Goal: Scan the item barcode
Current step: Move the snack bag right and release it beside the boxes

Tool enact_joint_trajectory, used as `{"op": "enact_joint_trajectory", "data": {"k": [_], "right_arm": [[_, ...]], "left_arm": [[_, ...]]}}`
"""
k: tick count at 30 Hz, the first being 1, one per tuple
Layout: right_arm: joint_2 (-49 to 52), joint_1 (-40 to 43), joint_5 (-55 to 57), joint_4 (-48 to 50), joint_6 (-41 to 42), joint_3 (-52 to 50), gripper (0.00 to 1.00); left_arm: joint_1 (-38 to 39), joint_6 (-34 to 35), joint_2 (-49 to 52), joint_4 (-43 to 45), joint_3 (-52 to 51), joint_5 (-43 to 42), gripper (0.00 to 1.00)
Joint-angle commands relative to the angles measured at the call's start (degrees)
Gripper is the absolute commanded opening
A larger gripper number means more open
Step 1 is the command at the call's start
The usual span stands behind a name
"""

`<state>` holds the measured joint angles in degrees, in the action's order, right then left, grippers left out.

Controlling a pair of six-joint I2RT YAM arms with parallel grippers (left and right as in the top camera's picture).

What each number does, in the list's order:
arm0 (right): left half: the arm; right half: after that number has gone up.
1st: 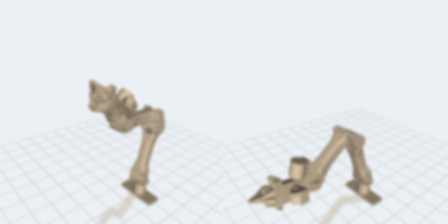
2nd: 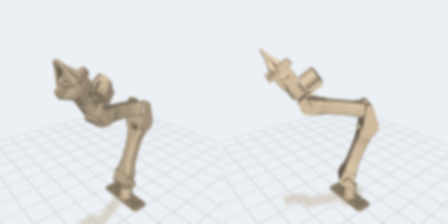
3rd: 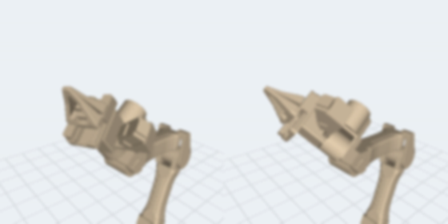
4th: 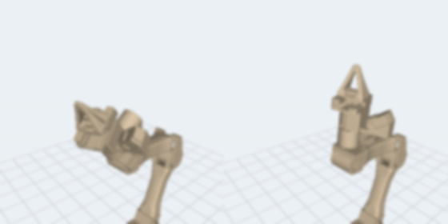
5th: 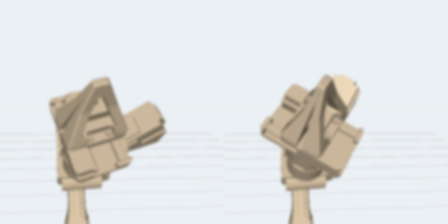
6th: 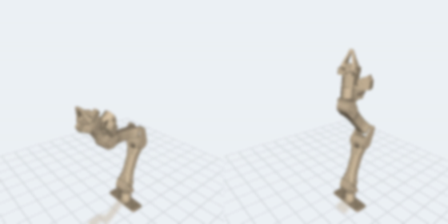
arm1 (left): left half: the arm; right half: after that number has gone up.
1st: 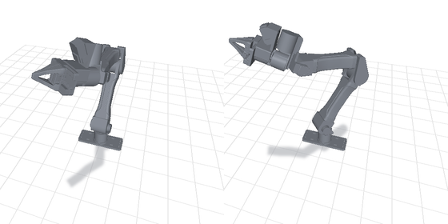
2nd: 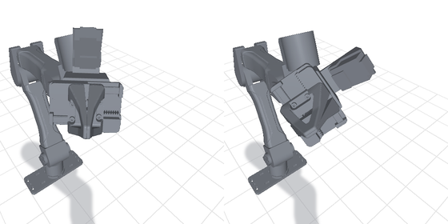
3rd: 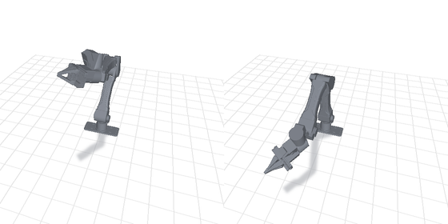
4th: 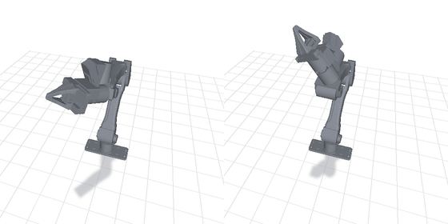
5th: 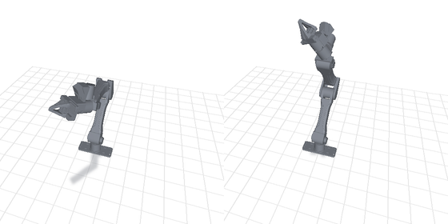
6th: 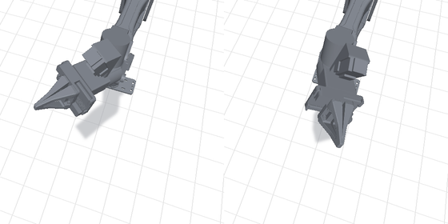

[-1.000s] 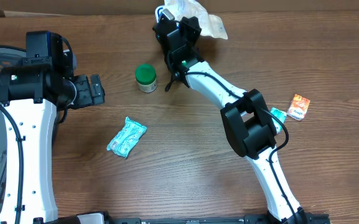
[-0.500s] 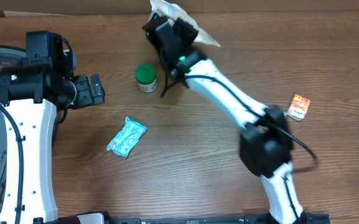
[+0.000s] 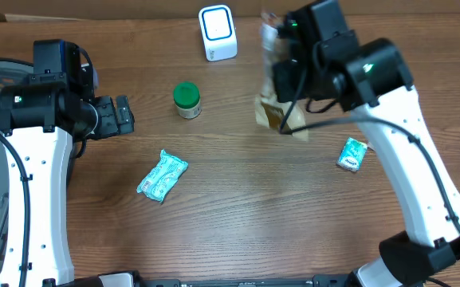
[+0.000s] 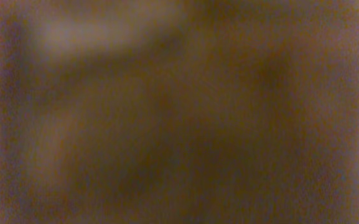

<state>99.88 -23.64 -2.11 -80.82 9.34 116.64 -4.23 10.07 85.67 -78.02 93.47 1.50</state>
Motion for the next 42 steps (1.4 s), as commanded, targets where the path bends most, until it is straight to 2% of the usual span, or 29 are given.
{"op": "enact_joint_trajectory", "data": {"k": [1,5,13,16,21,25,27,31,35,42], "right_arm": [[1.1,5.0,-5.7,-2.1,6.2,-4.3,0.04],[1.1,10.5,-5.7,0.7,8.2,-12.6,0.04],[1.2,21.5,-5.4,16.5,12.2,-32.1,0.04],[1.2,26.0,-5.3,20.2,15.5,-37.4,0.08],[1.2,32.2,-5.3,18.1,16.0,-40.2,0.34],[1.2,33.0,-6.8,14.4,11.5,-40.0,0.7],[1.2,33.0,-8.2,12.2,8.7,-39.7,0.81],[1.1,32.6,-11.2,6.2,3.8,-37.0,0.82],[1.1,29.6,-19.7,2.1,-4.1,-33.3,0.82],[1.1,19.0,-21.8,10.4,-4.7,-32.6,0.82]], "left_arm": [[-0.3,-0.4,0.2,0.1,0.5,-0.5,1.0],[-0.3,-0.4,0.2,0.1,0.5,-0.5,1.0],[-0.3,-0.4,0.2,0.1,0.5,-0.5,1.0],[-0.3,-0.4,0.2,0.1,0.5,-0.5,1.0],[-0.3,-0.4,0.2,0.1,0.5,-0.5,0.99],[-0.3,-0.4,0.2,0.1,0.5,-0.5,1.0],[-0.3,-0.4,0.2,0.1,0.5,-0.5,1.0],[-0.3,-0.4,0.2,0.1,0.5,-0.5,1.0],[-0.3,-0.4,0.2,0.1,0.5,-0.5,1.0],[-0.3,-0.4,0.2,0.1,0.5,-0.5,1.0]]}}
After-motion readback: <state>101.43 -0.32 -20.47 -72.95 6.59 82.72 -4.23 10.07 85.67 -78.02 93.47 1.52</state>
